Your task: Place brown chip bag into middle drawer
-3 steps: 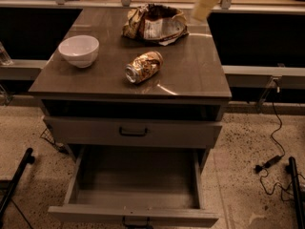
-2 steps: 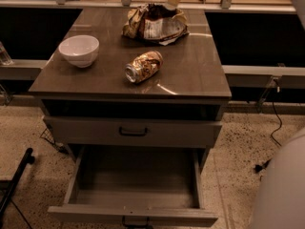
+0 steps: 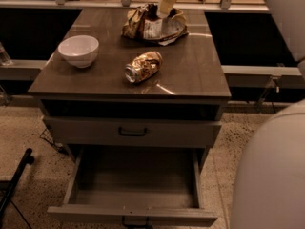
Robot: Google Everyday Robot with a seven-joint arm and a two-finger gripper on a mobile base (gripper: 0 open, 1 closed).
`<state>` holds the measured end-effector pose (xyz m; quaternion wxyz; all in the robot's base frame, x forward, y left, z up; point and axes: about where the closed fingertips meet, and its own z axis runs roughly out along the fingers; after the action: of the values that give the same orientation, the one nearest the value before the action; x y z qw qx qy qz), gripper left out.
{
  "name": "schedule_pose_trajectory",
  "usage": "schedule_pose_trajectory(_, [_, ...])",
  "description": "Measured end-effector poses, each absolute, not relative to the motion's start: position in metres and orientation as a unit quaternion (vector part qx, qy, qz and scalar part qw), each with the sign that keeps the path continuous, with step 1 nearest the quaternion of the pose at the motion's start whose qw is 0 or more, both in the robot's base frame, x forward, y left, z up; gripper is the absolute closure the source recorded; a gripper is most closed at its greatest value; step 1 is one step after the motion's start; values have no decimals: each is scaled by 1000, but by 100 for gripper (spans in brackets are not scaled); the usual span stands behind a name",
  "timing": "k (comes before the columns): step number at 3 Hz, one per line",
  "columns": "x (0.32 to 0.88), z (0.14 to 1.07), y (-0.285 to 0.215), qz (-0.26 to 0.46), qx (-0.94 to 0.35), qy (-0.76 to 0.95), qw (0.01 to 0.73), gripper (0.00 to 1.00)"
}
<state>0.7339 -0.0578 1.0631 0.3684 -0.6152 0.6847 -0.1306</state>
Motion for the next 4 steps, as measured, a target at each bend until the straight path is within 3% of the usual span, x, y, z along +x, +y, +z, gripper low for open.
schedule_pose_trajectory(4, [871, 935, -55, -185, -542, 740, 353, 0])
